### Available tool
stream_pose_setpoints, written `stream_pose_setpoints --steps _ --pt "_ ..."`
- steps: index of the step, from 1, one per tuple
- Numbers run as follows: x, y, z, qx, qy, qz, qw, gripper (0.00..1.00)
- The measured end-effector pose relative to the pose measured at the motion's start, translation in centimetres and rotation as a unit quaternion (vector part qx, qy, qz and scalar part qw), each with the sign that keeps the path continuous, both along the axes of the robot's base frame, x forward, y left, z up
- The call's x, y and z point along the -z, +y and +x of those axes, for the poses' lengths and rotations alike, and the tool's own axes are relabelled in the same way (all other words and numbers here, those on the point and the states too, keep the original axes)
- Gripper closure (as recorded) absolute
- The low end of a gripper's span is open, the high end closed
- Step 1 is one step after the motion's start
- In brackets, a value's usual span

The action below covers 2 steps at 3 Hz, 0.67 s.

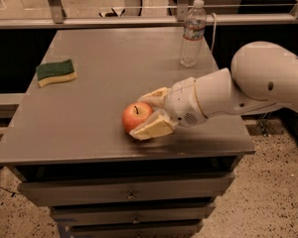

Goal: Pick apple

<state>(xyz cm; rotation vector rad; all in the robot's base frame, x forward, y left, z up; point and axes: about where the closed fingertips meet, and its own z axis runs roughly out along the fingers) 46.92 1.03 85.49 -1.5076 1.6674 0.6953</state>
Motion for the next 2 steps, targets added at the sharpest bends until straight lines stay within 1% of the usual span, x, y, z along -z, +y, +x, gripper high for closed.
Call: stream_pose_setpoints --steps 1,2 --pt "-1.7 -0.7 1.0 0.014 -0.006 0.002 0.9999 0.87" --pt "-5.6 -2.4 3.3 0.039 -0.027 0.006 0.9989 1.00"
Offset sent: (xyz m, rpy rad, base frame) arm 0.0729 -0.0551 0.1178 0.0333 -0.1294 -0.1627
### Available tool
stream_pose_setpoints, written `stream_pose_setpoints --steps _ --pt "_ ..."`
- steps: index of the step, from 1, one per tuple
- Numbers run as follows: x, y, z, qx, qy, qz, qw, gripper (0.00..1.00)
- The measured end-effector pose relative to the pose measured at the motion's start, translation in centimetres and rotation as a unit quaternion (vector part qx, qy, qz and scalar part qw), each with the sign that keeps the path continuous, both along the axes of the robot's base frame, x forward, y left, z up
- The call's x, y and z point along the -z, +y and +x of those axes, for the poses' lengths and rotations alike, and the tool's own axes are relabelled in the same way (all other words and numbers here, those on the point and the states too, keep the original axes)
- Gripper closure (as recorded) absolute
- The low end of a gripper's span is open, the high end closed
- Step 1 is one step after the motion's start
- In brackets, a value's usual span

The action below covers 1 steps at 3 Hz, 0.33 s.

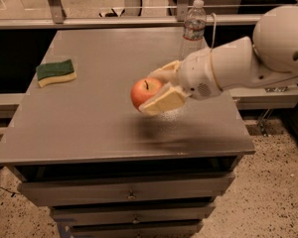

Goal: Pick apple

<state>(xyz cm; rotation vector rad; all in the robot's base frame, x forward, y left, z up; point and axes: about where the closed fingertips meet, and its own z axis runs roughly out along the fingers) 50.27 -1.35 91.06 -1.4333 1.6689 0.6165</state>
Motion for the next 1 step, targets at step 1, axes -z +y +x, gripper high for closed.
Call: stream_pose_setpoints --steps 1 --pt "-0.99 0.00 0.29 0.002 -0.009 0.003 1.0000 1.00"
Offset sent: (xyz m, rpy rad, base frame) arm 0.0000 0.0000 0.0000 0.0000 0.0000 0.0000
